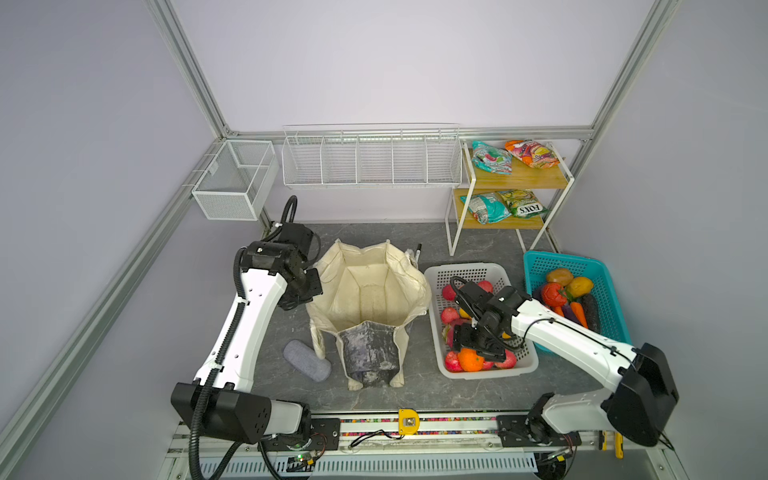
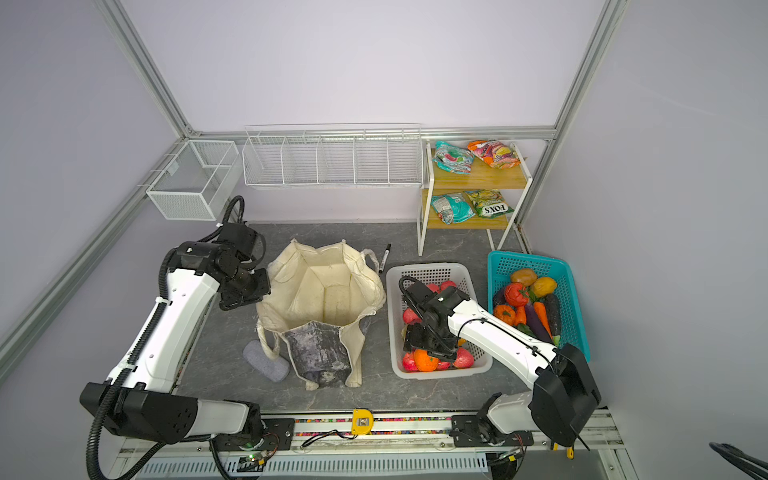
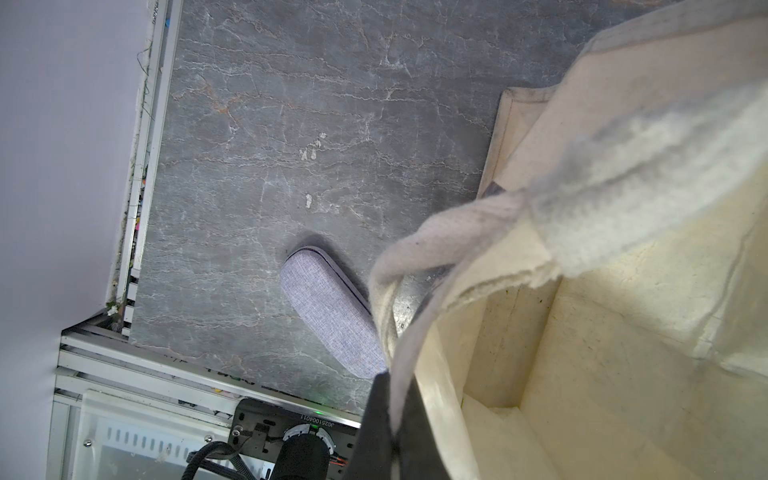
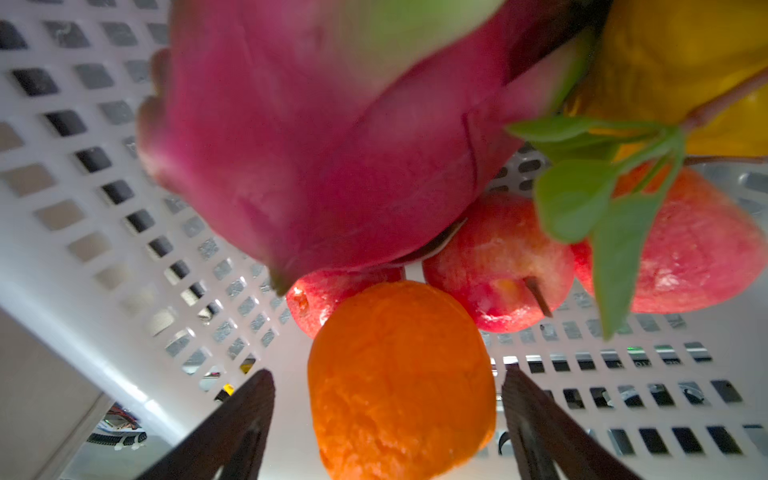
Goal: Place the food into the grocery bag and tie it
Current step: 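Lower the right gripper and grasp the orange in the white basket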
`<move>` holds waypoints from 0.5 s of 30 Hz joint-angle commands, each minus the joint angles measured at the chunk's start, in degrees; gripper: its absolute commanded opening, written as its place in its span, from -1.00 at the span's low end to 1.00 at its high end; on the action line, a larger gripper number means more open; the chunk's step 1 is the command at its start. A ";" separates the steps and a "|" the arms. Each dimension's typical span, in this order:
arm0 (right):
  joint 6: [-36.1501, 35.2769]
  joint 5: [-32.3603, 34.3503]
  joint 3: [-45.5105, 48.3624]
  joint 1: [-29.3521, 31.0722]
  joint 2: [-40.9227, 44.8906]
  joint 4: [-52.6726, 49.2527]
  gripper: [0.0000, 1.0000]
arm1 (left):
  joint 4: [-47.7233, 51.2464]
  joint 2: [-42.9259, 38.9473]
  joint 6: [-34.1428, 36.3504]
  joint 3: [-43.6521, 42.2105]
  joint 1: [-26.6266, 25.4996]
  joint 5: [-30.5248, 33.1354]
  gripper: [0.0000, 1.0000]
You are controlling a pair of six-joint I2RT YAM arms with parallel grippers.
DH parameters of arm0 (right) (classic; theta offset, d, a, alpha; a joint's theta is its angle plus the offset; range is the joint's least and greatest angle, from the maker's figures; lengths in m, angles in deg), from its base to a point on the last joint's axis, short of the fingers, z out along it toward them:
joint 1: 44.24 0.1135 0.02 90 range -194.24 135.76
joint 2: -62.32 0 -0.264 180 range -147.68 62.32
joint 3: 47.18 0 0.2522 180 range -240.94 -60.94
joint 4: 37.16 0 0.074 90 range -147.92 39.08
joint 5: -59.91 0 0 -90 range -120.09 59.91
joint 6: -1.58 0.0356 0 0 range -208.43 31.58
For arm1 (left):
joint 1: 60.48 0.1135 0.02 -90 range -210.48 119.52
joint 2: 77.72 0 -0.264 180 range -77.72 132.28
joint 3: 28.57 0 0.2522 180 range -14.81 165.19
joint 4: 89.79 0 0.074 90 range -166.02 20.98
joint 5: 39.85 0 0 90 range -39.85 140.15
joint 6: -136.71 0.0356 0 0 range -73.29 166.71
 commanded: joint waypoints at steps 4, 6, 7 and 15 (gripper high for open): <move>-1.05 -1.17 0.93 -0.43 -1.63 -1.10 0.62 | 0.25 -0.09 0.89 -0.03 0.06 0.19 -1.00; -1.05 -1.03 1.01 -0.50 -1.69 -1.11 0.50 | 0.24 0.19 0.98 0.15 0.06 0.26 -1.00; -1.05 -0.85 1.09 -0.59 -1.68 -1.12 0.46 | 0.25 0.19 0.98 0.25 0.06 0.27 -1.00; -1.55 1.17 -0.46 -0.78 -0.87 -3.21 0.08 | -0.10 0.60 1.01 0.33 0.06 0.19 -1.00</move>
